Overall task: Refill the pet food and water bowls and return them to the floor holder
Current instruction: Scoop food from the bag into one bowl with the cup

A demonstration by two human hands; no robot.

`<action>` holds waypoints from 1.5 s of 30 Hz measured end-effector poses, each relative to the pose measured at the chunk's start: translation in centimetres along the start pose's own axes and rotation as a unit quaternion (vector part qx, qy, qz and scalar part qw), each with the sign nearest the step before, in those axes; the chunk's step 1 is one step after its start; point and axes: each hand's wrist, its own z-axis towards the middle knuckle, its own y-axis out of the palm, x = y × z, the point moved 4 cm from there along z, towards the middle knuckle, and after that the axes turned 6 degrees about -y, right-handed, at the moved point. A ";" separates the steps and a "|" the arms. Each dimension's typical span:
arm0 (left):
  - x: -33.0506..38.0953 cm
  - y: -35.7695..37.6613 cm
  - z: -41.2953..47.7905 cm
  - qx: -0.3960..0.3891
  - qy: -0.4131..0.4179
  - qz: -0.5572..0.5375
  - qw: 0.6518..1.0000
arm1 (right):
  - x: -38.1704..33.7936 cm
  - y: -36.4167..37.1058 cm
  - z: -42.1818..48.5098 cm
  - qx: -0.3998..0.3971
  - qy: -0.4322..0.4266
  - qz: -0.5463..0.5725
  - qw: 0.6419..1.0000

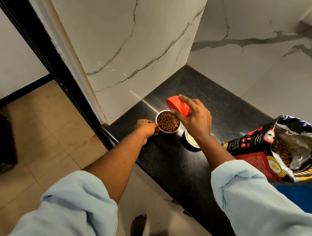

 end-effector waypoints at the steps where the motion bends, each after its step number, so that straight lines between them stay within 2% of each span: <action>1: 0.0 0.0 0.0 -0.001 0.002 -0.001 1.000 | 0.0 -0.1 0.0 0.010 0.018 0.025 0.999; 6: 0.0 0.1 -0.2 -0.004 0.009 -0.006 1.000 | -0.3 0.5 -0.4 -0.006 0.076 0.135 0.988; 9: 0.0 0.0 -0.4 -0.003 0.009 0.001 1.000 | -0.6 1.2 -0.8 -0.037 0.081 0.137 0.987; 14: -0.1 0.0 -0.3 0.010 0.002 0.012 1.000 | -0.7 0.9 -1.1 -0.020 0.087 0.143 0.986; 18: -0.3 0.2 0.0 0.013 0.004 0.005 1.000 | -0.1 0.5 -1.5 -0.005 0.129 0.171 0.977; 23: -0.1 0.1 0.1 0.032 0.010 0.011 0.999 | 0.6 -1.5 -1.8 0.060 0.215 0.223 0.949; 28: 0.8 -0.6 -0.9 0.116 0.027 0.080 0.990 | 1.9 -4.3 -1.5 0.101 0.292 0.305 0.901; 31: 2.0 -0.2 -1.9 0.149 0.054 0.090 0.983 | 2.5 -6.6 -1.4 0.116 0.313 0.323 0.886; 35: 4.7 2.0 -3.8 0.150 0.109 0.079 0.979 | 3.2 -10.8 -1.6 0.157 0.318 0.307 0.883; 38: 6.9 4.5 -5.5 0.118 0.157 0.084 0.977 | 4.0 -14.0 -1.9 0.185 0.321 0.274 0.887; 42: 8.7 8.8 -8.0 0.056 0.228 0.082 0.969 | 5.3 -19.7 -3.5 0.258 0.299 0.174 0.902; 45: 9.2 11.8 -10.0 0.018 0.260 0.090 0.961 | 6.8 -23.2 -5.4 0.276 0.313 0.100 0.903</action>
